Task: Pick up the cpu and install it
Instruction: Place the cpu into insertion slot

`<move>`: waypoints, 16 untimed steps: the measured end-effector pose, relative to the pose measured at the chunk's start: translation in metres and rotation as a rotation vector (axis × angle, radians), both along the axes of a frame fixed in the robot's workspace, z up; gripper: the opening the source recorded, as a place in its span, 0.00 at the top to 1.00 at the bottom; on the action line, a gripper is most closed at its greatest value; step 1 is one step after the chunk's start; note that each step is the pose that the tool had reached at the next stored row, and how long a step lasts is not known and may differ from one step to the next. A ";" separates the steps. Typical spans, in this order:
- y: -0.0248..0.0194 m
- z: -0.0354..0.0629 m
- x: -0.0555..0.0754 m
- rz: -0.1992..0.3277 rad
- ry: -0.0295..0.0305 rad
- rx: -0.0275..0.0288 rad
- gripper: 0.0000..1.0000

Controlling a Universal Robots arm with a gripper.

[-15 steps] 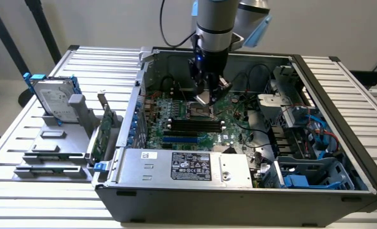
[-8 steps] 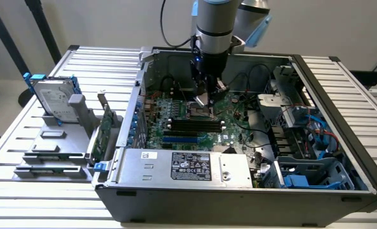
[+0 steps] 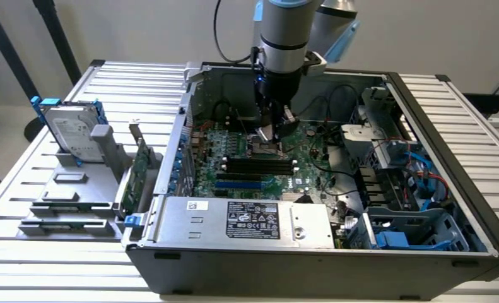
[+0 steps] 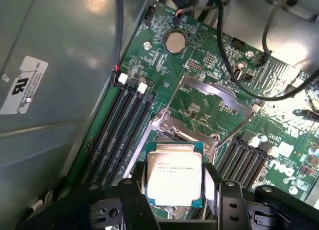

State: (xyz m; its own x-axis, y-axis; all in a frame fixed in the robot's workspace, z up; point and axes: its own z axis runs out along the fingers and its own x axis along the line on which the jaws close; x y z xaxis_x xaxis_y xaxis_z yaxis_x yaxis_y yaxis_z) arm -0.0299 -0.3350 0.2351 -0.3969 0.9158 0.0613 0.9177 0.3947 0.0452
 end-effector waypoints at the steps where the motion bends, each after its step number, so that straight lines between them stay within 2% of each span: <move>1: 0.0000 -0.0003 0.000 -0.014 0.0022 0.0000 0.45; 16: 0.0000 -0.0055 0.000 -0.235 0.0333 0.0002 0.45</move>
